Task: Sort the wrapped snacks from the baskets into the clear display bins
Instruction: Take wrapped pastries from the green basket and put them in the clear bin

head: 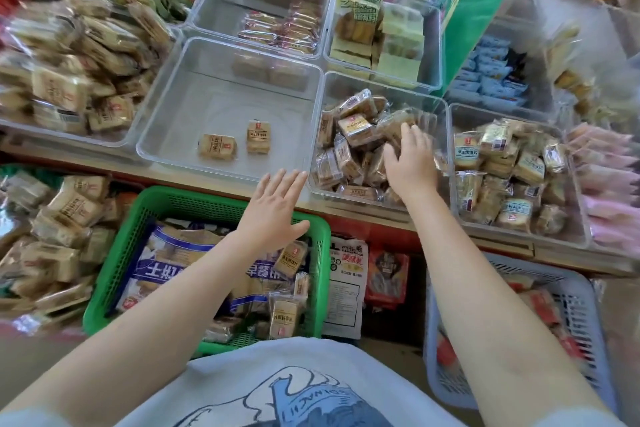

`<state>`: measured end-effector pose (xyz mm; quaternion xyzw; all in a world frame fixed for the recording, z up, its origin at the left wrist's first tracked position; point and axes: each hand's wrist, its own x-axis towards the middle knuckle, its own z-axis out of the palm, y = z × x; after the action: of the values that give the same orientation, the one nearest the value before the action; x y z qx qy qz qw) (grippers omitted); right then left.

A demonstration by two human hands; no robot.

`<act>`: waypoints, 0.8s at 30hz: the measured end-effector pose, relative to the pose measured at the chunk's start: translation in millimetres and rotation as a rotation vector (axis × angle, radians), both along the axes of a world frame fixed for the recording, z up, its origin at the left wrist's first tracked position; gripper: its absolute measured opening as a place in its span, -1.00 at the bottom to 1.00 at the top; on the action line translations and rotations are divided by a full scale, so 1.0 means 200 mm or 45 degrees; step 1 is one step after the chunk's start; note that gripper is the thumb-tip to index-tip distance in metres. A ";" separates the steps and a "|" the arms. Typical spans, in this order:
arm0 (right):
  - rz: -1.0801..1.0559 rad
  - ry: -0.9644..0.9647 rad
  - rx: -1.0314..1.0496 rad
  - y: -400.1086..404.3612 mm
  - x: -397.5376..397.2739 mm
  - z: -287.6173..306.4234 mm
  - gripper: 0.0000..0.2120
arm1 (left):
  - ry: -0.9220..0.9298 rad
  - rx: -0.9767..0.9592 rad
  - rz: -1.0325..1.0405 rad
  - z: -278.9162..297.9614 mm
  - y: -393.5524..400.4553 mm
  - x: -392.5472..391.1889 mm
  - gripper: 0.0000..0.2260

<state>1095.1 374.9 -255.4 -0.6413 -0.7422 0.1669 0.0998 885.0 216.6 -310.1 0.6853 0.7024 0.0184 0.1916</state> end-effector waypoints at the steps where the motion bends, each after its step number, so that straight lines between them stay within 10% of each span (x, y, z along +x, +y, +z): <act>1: 0.060 -0.070 -0.085 -0.01 0.00 -0.04 -0.36 | 0.000 -0.004 -0.003 0.00 0.00 0.00 -0.20; 10: 0.096 -0.267 -0.171 0.14 -0.01 -0.02 -0.37 | 0.040 -0.050 -0.030 0.01 0.00 -0.01 -0.16; 17: 0.384 0.187 0.444 -0.42 -0.21 -0.08 -0.83 | -0.200 0.222 0.106 0.04 -0.09 -0.03 -0.39; 20: 0.480 0.200 0.019 -0.70 -0.27 -0.22 -0.84 | -0.275 0.345 0.297 -0.06 -0.26 -0.07 -0.60; 24: 0.547 -0.271 -0.674 -0.90 -0.34 -0.40 -0.76 | -0.269 -0.246 0.292 -0.21 -0.40 -0.09 -0.74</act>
<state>1027.3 194.9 -335.5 -0.4880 -0.7975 0.3027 -0.1850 866.5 135.9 -351.7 0.5733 0.7504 0.0445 0.3260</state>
